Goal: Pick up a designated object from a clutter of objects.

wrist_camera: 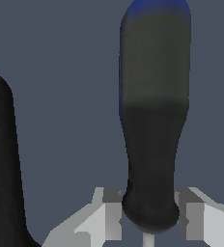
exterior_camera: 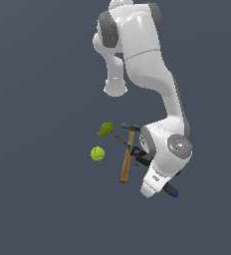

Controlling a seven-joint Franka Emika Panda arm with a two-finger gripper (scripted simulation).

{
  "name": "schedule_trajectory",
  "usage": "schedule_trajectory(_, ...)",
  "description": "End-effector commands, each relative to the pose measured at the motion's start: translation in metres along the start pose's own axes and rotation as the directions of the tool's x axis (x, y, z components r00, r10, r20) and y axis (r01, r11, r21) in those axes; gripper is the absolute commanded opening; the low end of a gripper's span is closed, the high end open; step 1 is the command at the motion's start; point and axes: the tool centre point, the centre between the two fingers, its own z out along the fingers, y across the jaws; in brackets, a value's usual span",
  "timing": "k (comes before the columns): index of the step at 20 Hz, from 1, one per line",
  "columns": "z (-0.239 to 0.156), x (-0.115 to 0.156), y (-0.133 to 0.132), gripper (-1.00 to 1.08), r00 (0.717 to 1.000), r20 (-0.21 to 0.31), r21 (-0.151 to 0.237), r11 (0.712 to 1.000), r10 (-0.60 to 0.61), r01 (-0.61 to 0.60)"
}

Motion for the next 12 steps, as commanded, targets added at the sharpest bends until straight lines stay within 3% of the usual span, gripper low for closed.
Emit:
schedule_trajectory(1,-0.001,-0.001,0.000,-1.00,1.000,0.000,0.000,1.000,0.000,0.000)
schedule_trajectory(12,-0.029,-0.020,-0.006,-1.00,1.000,0.000,-0.001,1.000,0.000,0.000)
